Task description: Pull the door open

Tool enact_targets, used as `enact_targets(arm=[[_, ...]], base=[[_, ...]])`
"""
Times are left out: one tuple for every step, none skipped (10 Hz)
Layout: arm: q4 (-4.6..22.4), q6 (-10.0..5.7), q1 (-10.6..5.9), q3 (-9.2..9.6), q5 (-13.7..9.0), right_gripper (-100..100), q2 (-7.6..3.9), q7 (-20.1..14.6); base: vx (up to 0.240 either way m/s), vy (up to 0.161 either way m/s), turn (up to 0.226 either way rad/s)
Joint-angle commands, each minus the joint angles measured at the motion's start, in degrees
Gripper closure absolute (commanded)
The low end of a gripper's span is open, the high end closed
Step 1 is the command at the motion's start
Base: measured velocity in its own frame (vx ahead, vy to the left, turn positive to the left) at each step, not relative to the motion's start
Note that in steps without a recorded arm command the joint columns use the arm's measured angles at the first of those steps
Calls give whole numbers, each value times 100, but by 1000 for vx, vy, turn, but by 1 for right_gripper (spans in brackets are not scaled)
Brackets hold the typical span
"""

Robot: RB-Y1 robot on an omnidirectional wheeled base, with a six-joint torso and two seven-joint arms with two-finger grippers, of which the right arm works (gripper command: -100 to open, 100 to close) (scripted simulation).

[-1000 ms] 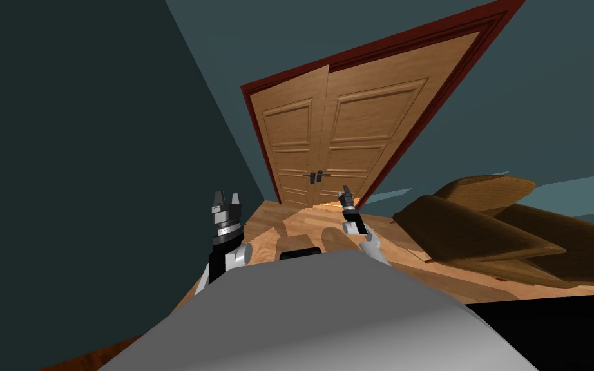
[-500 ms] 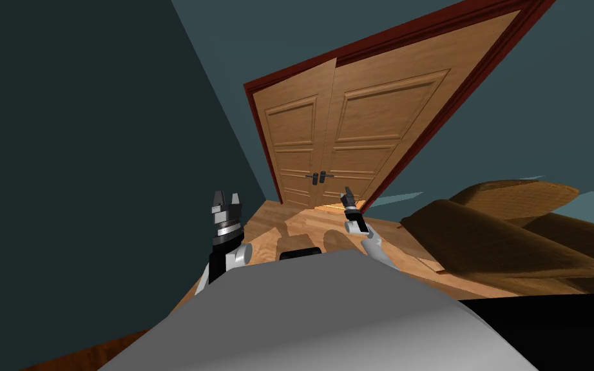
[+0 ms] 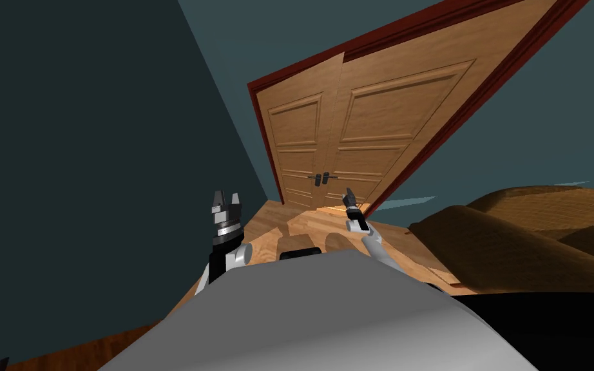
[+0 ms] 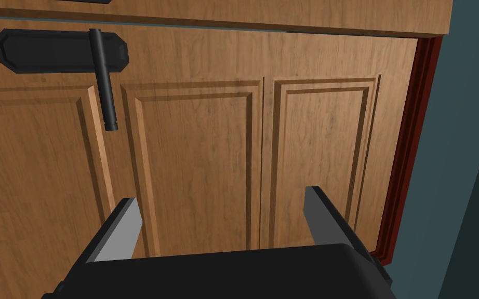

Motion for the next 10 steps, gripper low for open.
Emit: enact_targets(arm=[[286,8,-90,-84,-45,-100,-124,-68],[355,8,-90,-84,-45,-100,-124,-68],[524,11,-188,-136,-70,-100,-194,-95],[602,11,-188,-136,-70,-100,-194,-95],[799,14,-285,-189,-95,-100,-263,-123],[849,14,-285,-189,-95,-100,-263,-123],[1066,17,-381,-241,-119,-100,-332,-150],[1315,20,-474,-290,-143,-100,-397,-176],[1507,23,-567,-339,-166,-100,-461,-203],[1728,26,-659,-388,-190,-100,-526,-229]], base=[[79,-10,137],[64,-9,27],[66,-4,58],[49,-6,36],[52,-2,62],[41,-5,50],[53,-2,63],[85,-11,101],[94,-17,152],[100,-13,123]])
